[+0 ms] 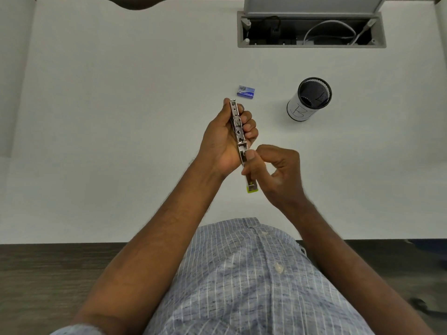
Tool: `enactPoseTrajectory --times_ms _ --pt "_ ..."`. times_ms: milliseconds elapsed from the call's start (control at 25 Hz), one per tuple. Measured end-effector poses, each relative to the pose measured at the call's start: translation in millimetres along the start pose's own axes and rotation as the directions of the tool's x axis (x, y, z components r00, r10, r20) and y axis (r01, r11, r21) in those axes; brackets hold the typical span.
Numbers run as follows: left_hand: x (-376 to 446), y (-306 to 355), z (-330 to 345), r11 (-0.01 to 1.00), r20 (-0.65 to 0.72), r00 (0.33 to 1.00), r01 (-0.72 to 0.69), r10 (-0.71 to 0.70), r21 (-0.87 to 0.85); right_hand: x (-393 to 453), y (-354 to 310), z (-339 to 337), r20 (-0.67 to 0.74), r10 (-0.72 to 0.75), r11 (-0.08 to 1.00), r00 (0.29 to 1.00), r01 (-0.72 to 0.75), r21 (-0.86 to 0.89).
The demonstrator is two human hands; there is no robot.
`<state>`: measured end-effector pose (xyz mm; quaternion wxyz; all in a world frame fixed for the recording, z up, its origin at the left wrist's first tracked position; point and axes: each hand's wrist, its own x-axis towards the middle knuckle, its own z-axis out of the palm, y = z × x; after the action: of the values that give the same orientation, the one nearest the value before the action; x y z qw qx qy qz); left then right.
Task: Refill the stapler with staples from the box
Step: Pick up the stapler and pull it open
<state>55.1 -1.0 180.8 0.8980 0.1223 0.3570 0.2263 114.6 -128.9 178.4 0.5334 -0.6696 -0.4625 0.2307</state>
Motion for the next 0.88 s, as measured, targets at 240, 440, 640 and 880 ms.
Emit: enactPoseTrajectory --times_ms 240,440,640,880 --pt "-4.9 -7.4 -10.4 0.992 -0.066 0.996 0.064 -0.057 0.109 18.7 0.1 2.4 -0.183 -0.029 0.991 0.983 0.005 -0.131" --pt "-6.0 -16.7 -24.5 0.99 -0.076 0.992 0.111 -0.104 0.083 26.4 7.7 2.9 -0.105 -0.017 0.948 0.994 -0.017 -0.317" --pt "-3.9 -19.4 -33.8 0.988 -0.109 0.983 0.152 -0.147 0.039 21.4 11.5 4.3 -0.032 -0.072 0.91 0.997 0.053 -0.412" --pt "-4.8 -24.4 -39.0 0.988 -0.063 0.988 0.145 -0.142 0.043 25.4 9.1 3.5 -0.006 -0.038 0.923 0.999 0.033 -0.384"
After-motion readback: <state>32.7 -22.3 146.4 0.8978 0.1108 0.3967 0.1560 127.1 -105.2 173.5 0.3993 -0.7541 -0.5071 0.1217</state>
